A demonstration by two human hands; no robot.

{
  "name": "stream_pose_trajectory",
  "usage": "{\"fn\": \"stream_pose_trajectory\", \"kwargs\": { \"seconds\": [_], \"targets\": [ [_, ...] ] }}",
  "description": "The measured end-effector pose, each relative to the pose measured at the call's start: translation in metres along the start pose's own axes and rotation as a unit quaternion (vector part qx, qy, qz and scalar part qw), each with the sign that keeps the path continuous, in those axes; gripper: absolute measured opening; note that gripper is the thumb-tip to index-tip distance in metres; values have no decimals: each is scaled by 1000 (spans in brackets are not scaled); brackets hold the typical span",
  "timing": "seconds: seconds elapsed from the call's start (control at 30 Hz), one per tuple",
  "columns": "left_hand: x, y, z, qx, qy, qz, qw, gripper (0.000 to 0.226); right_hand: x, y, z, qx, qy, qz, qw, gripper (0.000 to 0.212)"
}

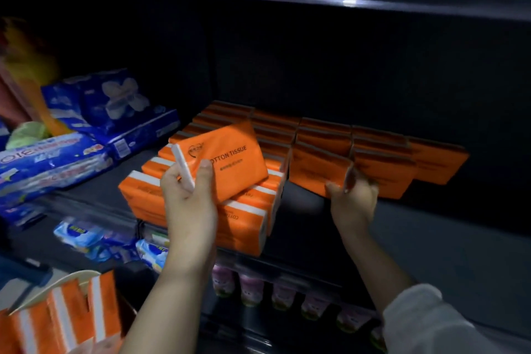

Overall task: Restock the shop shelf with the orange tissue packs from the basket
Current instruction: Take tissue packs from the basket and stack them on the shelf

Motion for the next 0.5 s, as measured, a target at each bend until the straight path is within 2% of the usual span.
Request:
{"fn": "stream_pose_trajectory", "kwargs": {
  "seconds": [0.2,0.3,0.37,0.5],
  "targets": [
    [-2,0,1,11,-9,11,1000,38,-8,0,-10,-22,54,32,998,55],
    [-1,1,1,15,-6,17,1000,35,-12,-2,-10,-45,81,52,994,38],
    [1,3,0,10,-13,18,1000,33,-12,-2,-10,-54,61,66,995,25],
    [3,6,2,2,-18,11,1000,32,-11,-3,-8,-41,5,50,998,35]
  ]
}}
Point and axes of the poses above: each hand's wrist, its own x-axis away from the middle knuckle, its own z-axis out of the back of the hand, y = z × x, the point moved 2 cm from there along -x, towards the middle knuckle, and after that the axes turned 8 degrees about -x, right-handed, at the moved point
